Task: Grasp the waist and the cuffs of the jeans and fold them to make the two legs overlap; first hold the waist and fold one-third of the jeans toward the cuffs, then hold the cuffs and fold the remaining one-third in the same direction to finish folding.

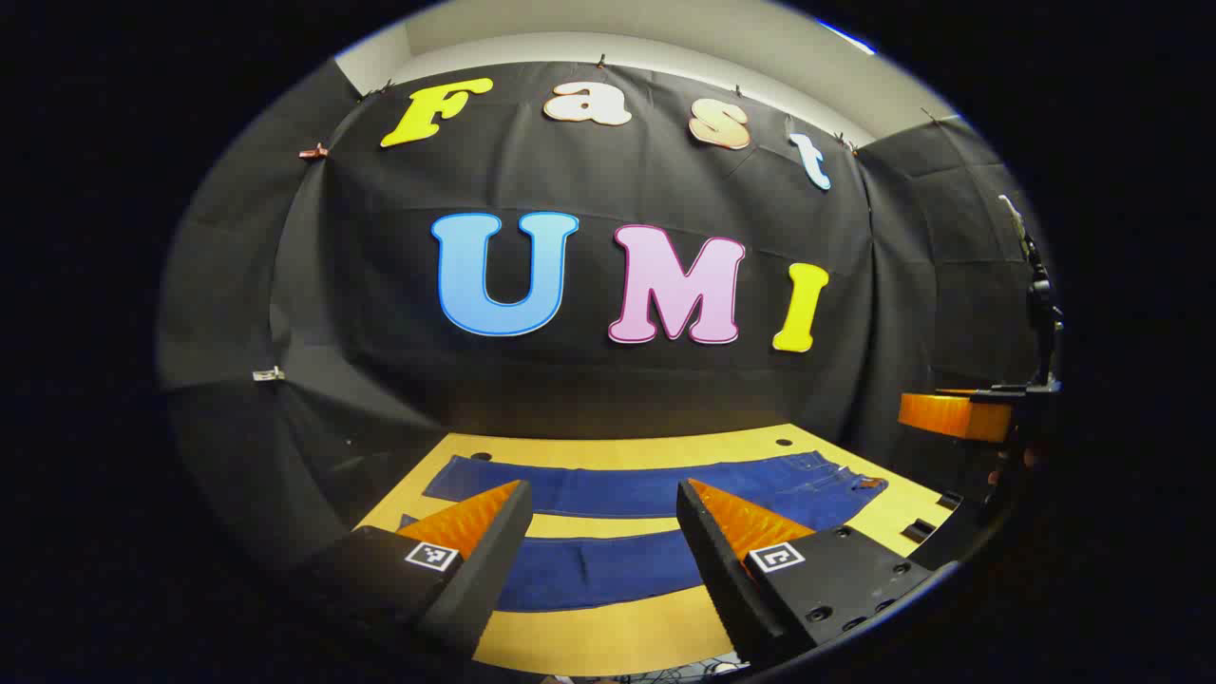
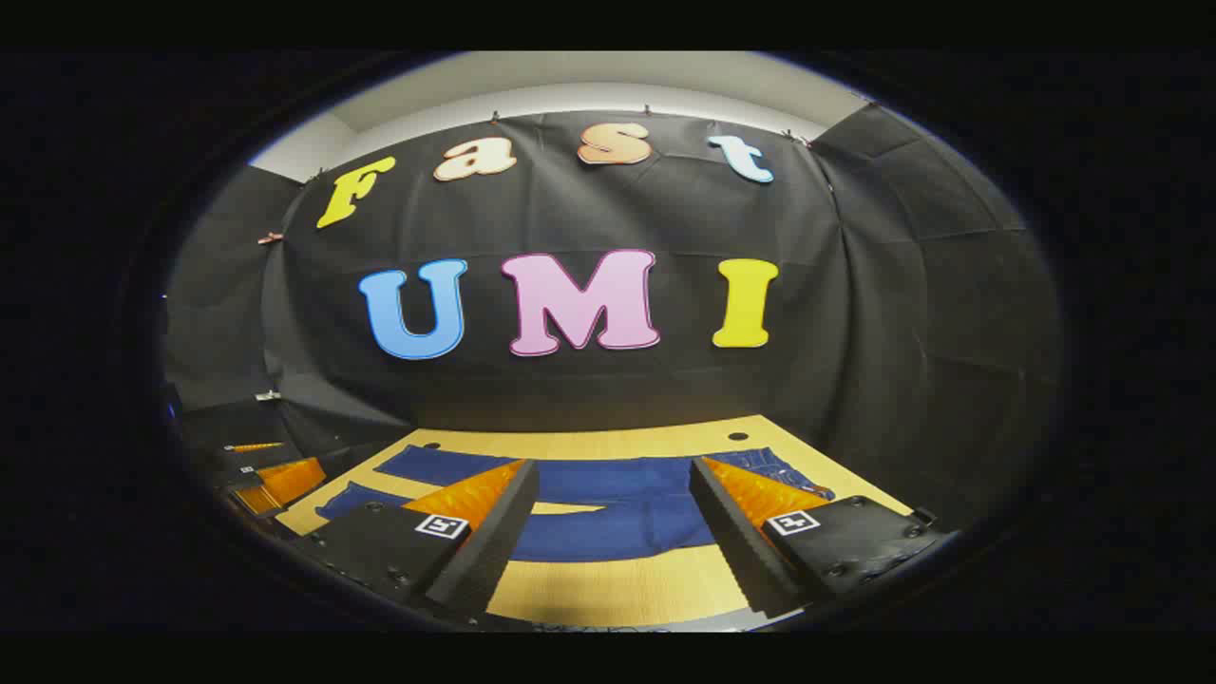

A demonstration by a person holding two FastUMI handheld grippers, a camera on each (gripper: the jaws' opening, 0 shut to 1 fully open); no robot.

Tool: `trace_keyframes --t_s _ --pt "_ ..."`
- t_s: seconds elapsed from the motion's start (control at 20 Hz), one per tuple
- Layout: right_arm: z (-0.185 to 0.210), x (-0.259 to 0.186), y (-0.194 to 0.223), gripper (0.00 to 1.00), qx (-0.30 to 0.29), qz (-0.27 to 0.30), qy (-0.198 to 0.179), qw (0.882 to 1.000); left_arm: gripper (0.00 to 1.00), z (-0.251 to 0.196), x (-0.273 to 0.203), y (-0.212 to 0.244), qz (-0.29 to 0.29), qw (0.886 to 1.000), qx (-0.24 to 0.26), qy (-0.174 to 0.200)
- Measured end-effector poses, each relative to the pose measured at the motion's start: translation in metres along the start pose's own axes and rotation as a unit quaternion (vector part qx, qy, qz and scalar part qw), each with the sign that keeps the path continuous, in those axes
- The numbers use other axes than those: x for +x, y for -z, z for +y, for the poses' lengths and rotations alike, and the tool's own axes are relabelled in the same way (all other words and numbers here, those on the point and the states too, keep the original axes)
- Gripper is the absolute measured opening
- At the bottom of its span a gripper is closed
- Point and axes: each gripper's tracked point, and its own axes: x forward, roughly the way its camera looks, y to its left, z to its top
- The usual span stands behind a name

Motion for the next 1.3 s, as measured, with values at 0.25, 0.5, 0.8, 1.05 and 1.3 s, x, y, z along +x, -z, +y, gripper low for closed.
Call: trace_keyframes --t_s 0.25,0.5,0.8,1.05,1.3 --pt "-0.001 -0.001 -0.002 0.98 -0.004 0.0 0.002 1.0 0.95 -0.001 0.003 -0.004 -0.007 1.0 0.001 0.004" --pt "-0.004 -0.005 -0.003 0.98 -0.005 -0.003 0.006 1.0 0.95 -0.003 0.006 0.001 0.003 1.0 -0.003 0.008" --pt "-0.01 -0.012 0.001 0.98 -0.011 0.002 0.013 1.0 0.95 -0.002 0.008 -0.001 0.0 1.0 -0.007 0.011" --pt "-0.014 -0.014 -0.001 0.98 -0.016 0.001 0.016 1.0 0.95 0.026 0.021 0.005 0.01 1.0 0.021 0.0" --pt "-0.014 -0.012 0.007 0.98 -0.021 0.013 0.015 1.0 0.95 0.092 0.025 0.05 0.064 0.994 0.092 -0.01"
